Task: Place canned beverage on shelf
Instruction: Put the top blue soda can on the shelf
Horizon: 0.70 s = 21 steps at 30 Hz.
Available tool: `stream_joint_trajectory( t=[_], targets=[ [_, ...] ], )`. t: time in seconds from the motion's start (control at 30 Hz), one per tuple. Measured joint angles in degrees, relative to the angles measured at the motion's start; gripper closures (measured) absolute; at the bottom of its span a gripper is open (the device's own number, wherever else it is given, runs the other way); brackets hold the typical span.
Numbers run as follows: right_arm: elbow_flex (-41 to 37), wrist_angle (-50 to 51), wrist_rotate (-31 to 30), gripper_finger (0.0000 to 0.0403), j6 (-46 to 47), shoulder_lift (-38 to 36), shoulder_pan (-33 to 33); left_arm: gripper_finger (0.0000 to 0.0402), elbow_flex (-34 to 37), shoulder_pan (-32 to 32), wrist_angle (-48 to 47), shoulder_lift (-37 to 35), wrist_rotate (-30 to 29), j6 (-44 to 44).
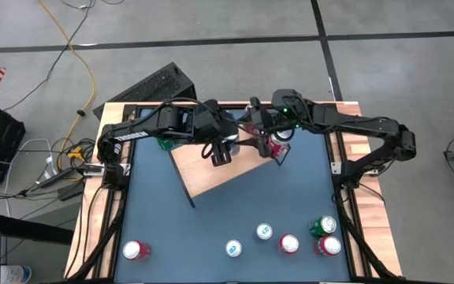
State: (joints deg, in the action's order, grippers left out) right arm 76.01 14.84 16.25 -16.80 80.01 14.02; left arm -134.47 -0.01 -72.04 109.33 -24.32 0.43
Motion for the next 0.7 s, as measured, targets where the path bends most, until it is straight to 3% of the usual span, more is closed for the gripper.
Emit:
stream_joint_trajectory(
  t=[0.2,0.47,0.6,0.7],
  targets=[
    [0.0,0.3,0.4,0.016,-0.4,0.0,-0.1,0.0182,0.0,-0.1,0.1,0.0,1.0,0.3],
    [0.0,0.4,0.5,0.0262,-0.9,-0.1,-0.1,0.0182,0.0,-0.1,0.7,0.0,1.0,1.4],
    [0.0,0.4,0.5,0.0255,-1.0,-0.1,-0.1,0.0182,0.0,-0.3,0.9,0.0,0.9,1.5],
    [0.0,0.5,0.5,0.019,-1.1,-0.1,-0.1,0.0182,0.0,-0.3,1.0,0.0,0.9,1.7]
  ],
)
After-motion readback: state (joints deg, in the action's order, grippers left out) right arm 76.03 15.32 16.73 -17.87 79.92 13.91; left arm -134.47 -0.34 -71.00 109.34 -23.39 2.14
